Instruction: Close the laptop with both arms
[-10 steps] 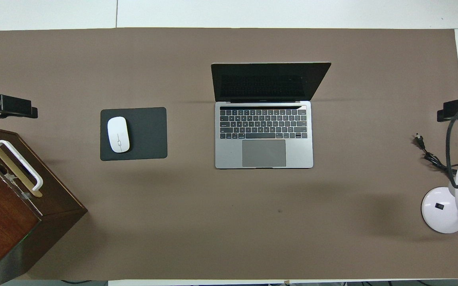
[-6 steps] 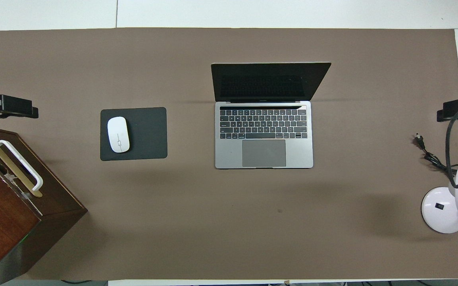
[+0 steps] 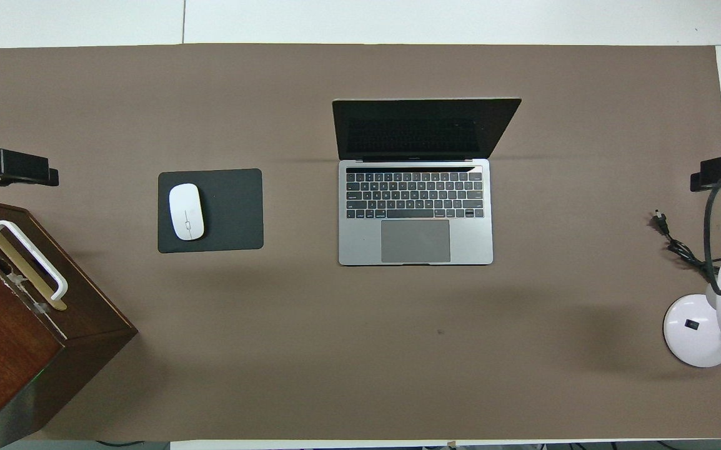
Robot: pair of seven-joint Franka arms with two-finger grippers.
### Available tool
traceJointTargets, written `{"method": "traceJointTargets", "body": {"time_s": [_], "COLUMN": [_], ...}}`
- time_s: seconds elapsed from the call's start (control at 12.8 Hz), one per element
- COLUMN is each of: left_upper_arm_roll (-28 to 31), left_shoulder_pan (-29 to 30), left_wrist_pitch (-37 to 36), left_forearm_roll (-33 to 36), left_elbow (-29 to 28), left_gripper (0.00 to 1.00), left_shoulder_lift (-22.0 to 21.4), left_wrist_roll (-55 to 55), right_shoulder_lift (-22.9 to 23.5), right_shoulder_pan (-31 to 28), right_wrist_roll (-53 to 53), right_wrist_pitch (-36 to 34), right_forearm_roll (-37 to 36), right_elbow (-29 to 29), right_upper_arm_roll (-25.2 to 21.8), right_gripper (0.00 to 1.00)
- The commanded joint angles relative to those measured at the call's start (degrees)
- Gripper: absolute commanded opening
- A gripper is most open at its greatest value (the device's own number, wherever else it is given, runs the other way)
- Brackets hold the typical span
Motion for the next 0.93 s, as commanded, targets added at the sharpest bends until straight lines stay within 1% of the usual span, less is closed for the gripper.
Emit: {"method": "traceJointTargets", "body": {"time_s": [0.0,0.39,0.54,0.7,0.86], "left_upper_arm_roll": [-0.3,-0.3,-0.2,-0.2,-0.2], "left_shoulder_pan": [0.1,0.6,0.7,0.6,0.6], "left_wrist_pitch": [-0.4,1.6,1.9,2.3,2.7], "left_forearm_roll": [1.0,1.0,0.9,1.0,1.0], "left_elbow": [0.1,-0.4,-0.3,-0.4,-0.4], "left_gripper": [1.0,1.0,1.0,1.0,1.0], "left_shoulder_lift": [-0.3,-0.4,-0.3,-0.4,-0.3], "left_wrist_roll": [-0.6,-0.6,-0.7,-0.8,-0.8], "right_shoulder_lift": [-0.6,0.3,3.0,5.5,8.7], "right_shoulder_pan": [-0.7,-0.3,-0.8,-1.4,-1.4], "right_wrist_roll": [1.0,0.6,0.6,0.6,0.6], "right_wrist_pitch": [1.8,6.7,8.2,8.2,8.3], "right_forearm_roll": [-0.1,-0.3,-0.3,-0.7,-0.6], "right_elbow": [-1.1,-0.4,2.7,5.7,10.1], "right_upper_arm_roll": [0.4,0.6,0.6,0.6,0.6], "right_gripper": [1.0,1.0,1.0,1.0,1.0]}}
